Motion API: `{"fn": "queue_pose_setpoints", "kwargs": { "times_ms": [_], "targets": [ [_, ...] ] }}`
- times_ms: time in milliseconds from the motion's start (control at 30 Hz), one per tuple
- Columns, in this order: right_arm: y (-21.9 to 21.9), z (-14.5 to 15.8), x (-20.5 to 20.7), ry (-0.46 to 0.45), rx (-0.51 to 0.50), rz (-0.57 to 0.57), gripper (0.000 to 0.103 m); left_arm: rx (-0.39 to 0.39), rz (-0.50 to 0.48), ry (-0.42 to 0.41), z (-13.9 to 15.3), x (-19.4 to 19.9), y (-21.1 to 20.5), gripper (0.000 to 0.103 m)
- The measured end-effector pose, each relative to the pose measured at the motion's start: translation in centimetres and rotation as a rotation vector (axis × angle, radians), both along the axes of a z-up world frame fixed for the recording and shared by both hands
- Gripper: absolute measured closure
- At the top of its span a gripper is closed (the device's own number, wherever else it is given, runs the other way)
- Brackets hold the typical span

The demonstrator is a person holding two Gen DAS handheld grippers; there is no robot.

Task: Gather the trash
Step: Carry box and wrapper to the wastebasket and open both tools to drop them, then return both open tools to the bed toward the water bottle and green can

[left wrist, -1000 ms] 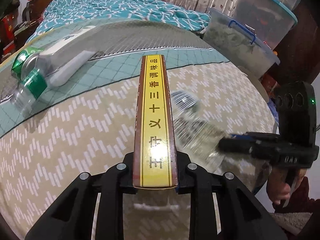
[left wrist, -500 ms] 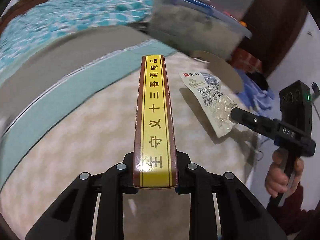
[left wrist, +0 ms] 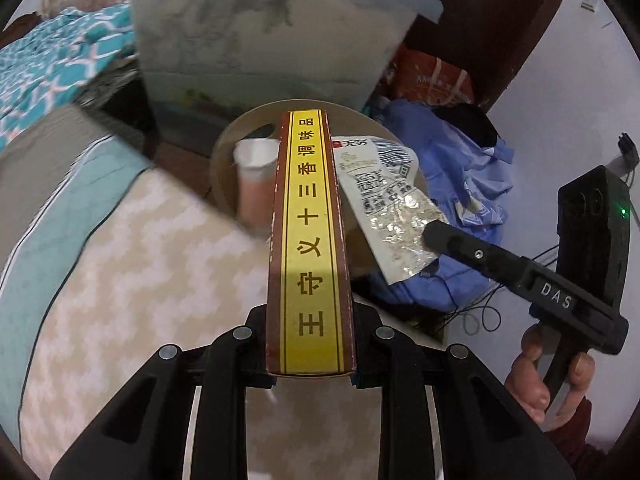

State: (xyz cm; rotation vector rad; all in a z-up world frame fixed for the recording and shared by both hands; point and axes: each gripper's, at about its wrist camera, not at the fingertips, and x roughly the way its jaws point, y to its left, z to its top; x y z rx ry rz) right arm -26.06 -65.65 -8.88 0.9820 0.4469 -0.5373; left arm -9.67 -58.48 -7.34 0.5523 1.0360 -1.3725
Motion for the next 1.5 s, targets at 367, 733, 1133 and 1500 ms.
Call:
{"fn": "queue_pose_setpoints", "kwargs": {
  "times_ms": [367,733,1133,1500],
  "targets": [
    [0.4,0.3,-1.3,-0.014,-0.054,-0.120,0.044,-0.051,0.010,-0.053,0.7,-0.9,-1.3,0.044],
    [7.2,2.4,2.1,-0.093,-0.017,0.022,0.043,-0.051,0.171,-0.025,0.6,3.0,12.1,0.043],
    [20.2,2.9,15.0,-0.053,-0.017,0.409,0.041,-0.105,0.608,-0.073,3.1,11.5,34.5,0.043],
    [30.0,1.9,22.4,0.044,-0.069,0.613,0.032,-0.129,1.097,-0.158,5.1,18.9,53.3,0.035]
  ]
}}
